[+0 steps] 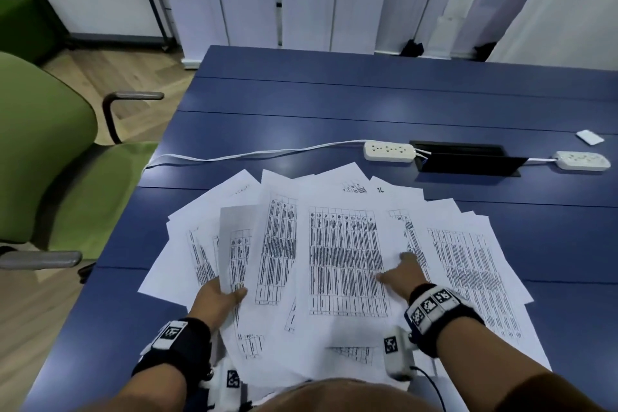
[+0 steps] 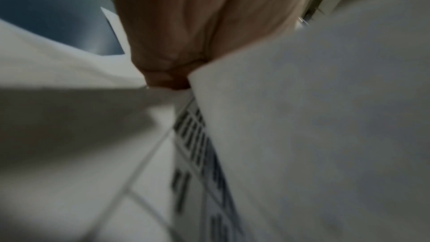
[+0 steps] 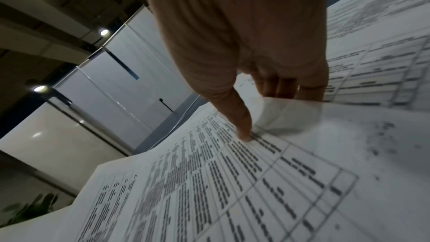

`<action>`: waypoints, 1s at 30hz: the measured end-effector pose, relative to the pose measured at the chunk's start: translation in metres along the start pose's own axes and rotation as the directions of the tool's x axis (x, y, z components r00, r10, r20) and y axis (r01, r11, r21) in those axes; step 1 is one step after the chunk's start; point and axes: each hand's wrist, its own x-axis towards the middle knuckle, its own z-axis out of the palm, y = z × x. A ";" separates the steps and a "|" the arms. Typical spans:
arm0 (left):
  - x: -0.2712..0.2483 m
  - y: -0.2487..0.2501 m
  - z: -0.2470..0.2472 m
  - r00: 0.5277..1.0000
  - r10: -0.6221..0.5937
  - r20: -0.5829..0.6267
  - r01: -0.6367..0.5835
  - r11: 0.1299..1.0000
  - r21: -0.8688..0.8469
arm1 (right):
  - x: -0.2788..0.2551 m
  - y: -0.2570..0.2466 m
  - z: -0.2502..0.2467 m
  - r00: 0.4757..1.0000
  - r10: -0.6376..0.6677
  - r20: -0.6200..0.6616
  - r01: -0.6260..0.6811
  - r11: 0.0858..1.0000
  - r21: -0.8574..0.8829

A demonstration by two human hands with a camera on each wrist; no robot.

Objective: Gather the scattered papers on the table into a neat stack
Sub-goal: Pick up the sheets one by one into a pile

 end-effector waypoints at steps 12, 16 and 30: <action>0.015 0.004 0.001 0.998 0.017 -0.064 -0.023 0.995 -0.096 | -0.001 -0.032 0.049 0.973 -0.219 -0.068 0.214 0.974 -0.078; 0.040 -0.014 -0.004 0.996 0.065 0.067 -0.057 0.992 -0.117 | -0.001 -0.010 0.033 0.933 0.138 -0.332 -0.148 0.989 -0.006; -0.003 0.081 0.083 0.884 0.052 0.465 -0.079 0.996 0.040 | 0.010 0.022 0.016 0.976 -0.200 -0.087 0.214 0.954 0.211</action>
